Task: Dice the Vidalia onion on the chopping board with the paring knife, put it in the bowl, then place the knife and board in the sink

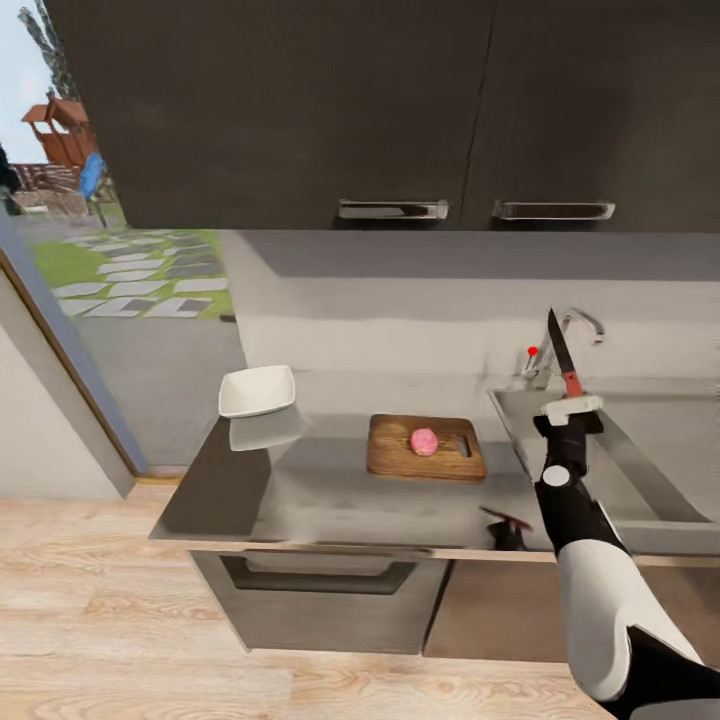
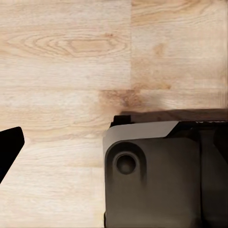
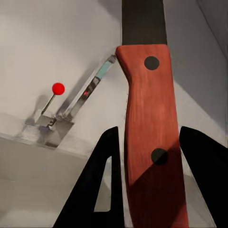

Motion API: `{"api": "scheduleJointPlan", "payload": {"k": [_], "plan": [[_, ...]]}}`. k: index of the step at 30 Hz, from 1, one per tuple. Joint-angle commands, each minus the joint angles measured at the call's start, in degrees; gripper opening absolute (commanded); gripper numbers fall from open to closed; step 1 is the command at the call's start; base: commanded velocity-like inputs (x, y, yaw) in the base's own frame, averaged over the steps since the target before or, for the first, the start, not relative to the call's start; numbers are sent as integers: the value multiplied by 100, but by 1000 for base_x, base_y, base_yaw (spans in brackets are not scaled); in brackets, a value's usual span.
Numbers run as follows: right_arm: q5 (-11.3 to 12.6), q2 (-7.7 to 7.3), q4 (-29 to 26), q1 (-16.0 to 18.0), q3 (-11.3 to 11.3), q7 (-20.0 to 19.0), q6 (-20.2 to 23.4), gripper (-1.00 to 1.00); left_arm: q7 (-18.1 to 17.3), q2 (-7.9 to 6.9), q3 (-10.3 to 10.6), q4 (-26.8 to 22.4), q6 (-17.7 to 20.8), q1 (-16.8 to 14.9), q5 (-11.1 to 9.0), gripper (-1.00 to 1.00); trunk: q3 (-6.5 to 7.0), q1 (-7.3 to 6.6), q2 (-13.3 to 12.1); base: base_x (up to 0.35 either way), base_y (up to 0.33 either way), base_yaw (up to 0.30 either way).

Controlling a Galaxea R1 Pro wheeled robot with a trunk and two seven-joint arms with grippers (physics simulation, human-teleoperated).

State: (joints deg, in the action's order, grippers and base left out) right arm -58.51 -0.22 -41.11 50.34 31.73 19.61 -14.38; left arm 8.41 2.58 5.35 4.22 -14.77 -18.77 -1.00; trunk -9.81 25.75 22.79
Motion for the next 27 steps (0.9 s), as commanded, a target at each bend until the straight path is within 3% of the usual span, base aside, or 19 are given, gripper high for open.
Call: {"api": "scheduleJointPlan", "payload": {"k": [1,6,10,12,14,17,27], "plan": [[-159,132,8,-23,26,196,-87,-100,29,5,46,27,-43,-12,-7,100,-12,4,13,0,-289,0],[-776,515,7,-243,20,1057,-162,-100,23,-1,46,26,-56,-12,-6,100,-12,4,13,0,-100,0],[-1786,1021,17,-558,18,1766,-291,-100,21,-3,45,26,-66,-12,-6,100,-12,4,13,0,-14,0],[-2283,1021,35,-707,18,2011,-475,-100,21,-4,45,26,-68,-12,-6,100,-12,4,13,0,-3,0],[-2546,1021,65,-763,18,2131,-572,-100,21,-3,45,26,-69,-12,-6,100,-12,4,13,0,-2,0],[-2766,1021,98,-817,13,2238,-652,-100,21,-3,48,26,-69,-12,-6,100,-12,4,13,0,0,0],[-2954,1021,152,-1036,-57,2470,-713,-100,21,5,53,26,-70,-12,-6,100,-12,4,13,0,0,0]]}}
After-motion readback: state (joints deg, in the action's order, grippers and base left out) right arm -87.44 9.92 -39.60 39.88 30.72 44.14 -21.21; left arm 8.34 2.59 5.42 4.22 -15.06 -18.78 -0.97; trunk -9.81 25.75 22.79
